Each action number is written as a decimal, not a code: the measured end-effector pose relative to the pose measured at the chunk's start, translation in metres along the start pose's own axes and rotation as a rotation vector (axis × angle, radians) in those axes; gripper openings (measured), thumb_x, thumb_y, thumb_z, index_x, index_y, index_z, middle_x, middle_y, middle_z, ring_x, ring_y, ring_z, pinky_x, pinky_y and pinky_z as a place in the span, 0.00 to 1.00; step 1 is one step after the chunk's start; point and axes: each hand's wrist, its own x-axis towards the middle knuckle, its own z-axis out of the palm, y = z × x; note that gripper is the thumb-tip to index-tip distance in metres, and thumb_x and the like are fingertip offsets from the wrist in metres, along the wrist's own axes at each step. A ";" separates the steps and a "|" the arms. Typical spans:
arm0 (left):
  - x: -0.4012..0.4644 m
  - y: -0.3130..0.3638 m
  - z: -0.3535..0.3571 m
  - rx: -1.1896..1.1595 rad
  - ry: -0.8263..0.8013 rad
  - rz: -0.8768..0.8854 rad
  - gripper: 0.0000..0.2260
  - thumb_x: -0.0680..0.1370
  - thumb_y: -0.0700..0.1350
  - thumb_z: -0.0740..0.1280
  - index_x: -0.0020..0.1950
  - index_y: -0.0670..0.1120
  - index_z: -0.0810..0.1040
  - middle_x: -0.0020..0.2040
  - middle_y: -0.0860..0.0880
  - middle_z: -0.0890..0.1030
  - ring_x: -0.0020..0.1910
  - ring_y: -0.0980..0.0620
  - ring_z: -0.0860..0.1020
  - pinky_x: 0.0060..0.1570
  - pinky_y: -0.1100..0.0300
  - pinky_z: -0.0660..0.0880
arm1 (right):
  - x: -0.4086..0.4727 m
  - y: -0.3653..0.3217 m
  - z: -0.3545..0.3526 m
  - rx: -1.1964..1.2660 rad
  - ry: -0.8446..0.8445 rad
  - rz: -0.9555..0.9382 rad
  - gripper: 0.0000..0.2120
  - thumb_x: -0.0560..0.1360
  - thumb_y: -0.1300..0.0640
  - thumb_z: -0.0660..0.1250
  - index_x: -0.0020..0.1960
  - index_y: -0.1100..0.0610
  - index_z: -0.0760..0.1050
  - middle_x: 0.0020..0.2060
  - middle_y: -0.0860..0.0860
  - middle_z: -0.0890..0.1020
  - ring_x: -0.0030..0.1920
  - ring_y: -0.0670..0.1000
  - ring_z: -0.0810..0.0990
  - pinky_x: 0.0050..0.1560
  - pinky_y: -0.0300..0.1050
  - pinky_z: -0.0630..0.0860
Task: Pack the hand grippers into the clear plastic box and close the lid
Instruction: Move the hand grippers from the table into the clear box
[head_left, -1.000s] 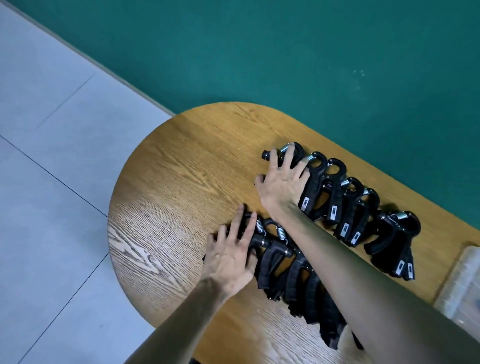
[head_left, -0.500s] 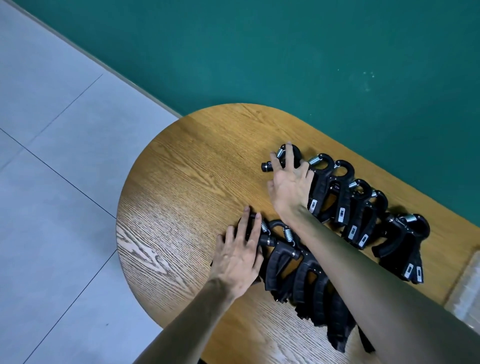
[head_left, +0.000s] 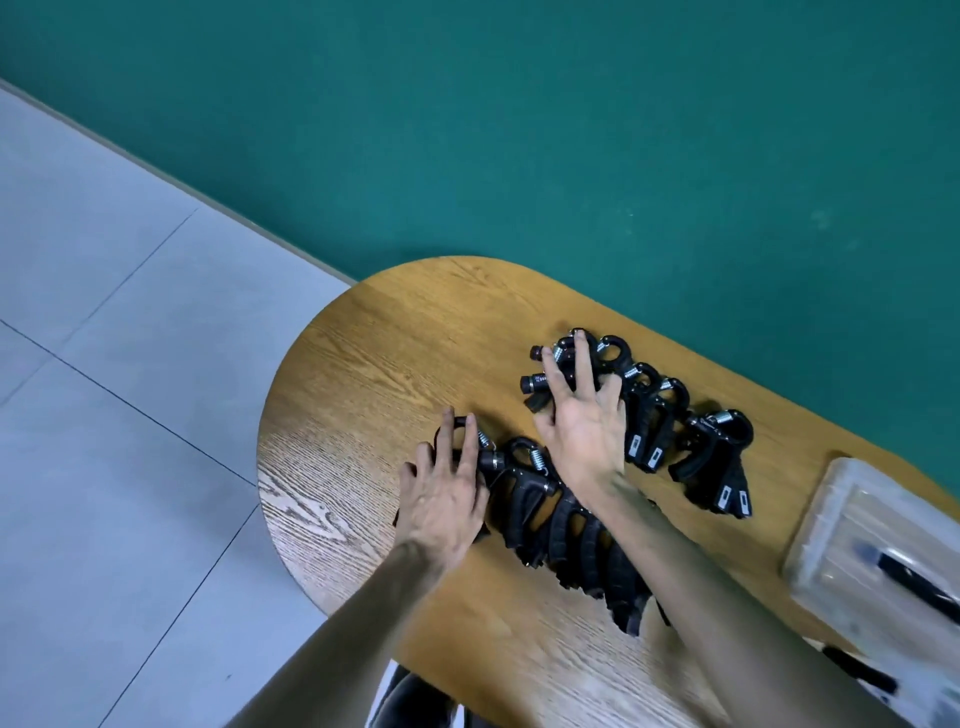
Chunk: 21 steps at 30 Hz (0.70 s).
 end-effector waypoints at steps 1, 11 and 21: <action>-0.005 0.006 -0.010 0.016 0.006 0.007 0.37 0.85 0.55 0.50 0.76 0.48 0.23 0.80 0.42 0.29 0.65 0.44 0.65 0.67 0.45 0.67 | -0.014 0.005 -0.010 0.001 0.004 0.016 0.37 0.75 0.58 0.65 0.81 0.48 0.55 0.82 0.54 0.45 0.53 0.58 0.65 0.47 0.54 0.76; -0.059 0.089 -0.081 0.031 0.127 0.069 0.36 0.84 0.55 0.54 0.81 0.48 0.32 0.82 0.42 0.37 0.58 0.46 0.67 0.58 0.50 0.70 | -0.128 0.032 -0.104 0.054 0.105 0.217 0.38 0.73 0.55 0.70 0.80 0.48 0.59 0.82 0.53 0.49 0.51 0.58 0.67 0.46 0.55 0.78; -0.097 0.170 -0.080 0.025 0.261 0.217 0.36 0.83 0.54 0.59 0.83 0.47 0.41 0.83 0.41 0.42 0.59 0.42 0.69 0.60 0.44 0.70 | -0.196 0.084 -0.138 0.104 0.219 0.330 0.37 0.72 0.56 0.69 0.79 0.48 0.61 0.81 0.54 0.51 0.49 0.59 0.66 0.49 0.57 0.77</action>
